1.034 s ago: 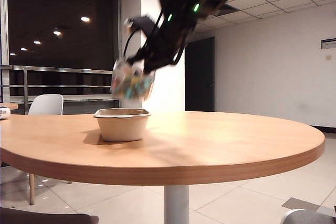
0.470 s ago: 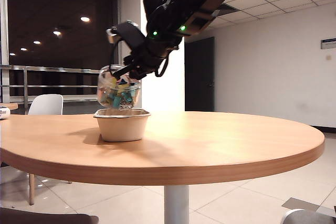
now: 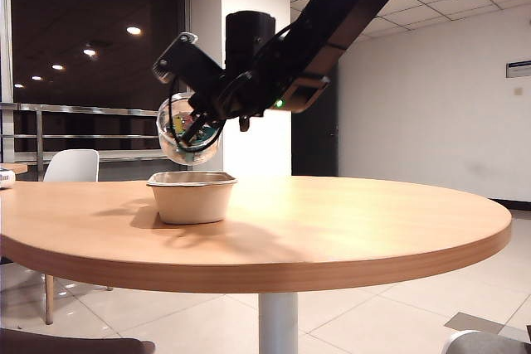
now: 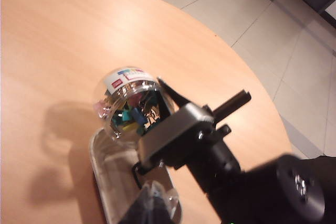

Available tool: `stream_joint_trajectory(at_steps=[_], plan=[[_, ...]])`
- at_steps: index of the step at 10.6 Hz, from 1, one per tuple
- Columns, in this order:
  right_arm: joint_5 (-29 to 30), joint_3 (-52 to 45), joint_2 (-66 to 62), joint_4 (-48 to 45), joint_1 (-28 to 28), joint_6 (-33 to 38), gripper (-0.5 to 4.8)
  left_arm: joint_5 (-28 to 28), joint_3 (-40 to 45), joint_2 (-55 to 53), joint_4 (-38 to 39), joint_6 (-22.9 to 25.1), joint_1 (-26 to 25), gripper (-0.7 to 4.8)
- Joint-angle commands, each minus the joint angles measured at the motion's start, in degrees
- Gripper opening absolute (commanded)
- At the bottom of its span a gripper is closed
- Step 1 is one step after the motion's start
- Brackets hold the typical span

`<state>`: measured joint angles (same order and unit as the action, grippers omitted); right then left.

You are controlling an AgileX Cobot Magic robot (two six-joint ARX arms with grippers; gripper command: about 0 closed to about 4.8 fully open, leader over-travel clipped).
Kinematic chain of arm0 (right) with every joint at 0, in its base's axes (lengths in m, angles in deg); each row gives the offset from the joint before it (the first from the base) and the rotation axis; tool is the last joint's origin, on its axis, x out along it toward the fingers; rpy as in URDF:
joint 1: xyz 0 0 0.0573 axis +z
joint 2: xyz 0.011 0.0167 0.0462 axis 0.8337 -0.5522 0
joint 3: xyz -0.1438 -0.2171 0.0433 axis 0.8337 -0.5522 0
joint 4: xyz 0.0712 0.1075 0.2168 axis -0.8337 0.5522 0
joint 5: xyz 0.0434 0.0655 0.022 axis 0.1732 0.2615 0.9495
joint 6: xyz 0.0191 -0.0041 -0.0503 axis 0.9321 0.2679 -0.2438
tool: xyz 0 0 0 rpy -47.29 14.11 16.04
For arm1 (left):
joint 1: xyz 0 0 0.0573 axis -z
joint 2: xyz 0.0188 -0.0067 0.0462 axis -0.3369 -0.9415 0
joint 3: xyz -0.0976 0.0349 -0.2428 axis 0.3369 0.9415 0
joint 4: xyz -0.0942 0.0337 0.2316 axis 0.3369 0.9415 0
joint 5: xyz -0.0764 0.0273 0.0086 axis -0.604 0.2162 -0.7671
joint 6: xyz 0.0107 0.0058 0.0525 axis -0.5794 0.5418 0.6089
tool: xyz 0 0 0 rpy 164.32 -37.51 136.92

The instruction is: Pick up the box filled with clips, pour some clips from it into the rectangular paper box, and then put the clip box back on the table.

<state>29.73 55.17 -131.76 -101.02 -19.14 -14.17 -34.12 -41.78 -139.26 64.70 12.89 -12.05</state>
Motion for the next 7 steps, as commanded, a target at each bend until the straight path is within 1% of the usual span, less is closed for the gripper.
stream_joint_trajectory(at_steps=[1,3,4,5,7], plan=[[-3.17,-4.44,0.5,-14.08,1.2,-3.69,-0.04,0.74,-0.31,0.15,-0.7,0.48,-0.02,-0.06],[-5.73,-7.39,0.61,-18.75,1.4,-7.67,-0.04,0.74,-0.28,0.15,-0.59,0.63,-0.02,-0.05],[-6.08,-7.98,0.74,-19.39,1.42,-8.28,-0.04,0.72,-0.28,0.15,-0.59,0.63,-0.02,-0.05],[-5.92,-11.08,0.83,-22.1,1.64,-12.11,-0.04,0.72,-0.28,0.15,-0.57,0.63,-0.02,-0.06],[-4.48,-11.58,0.83,-24.92,1.6,-15.37,-0.04,0.74,-0.28,0.15,-0.5,0.63,-0.02,-0.06]])
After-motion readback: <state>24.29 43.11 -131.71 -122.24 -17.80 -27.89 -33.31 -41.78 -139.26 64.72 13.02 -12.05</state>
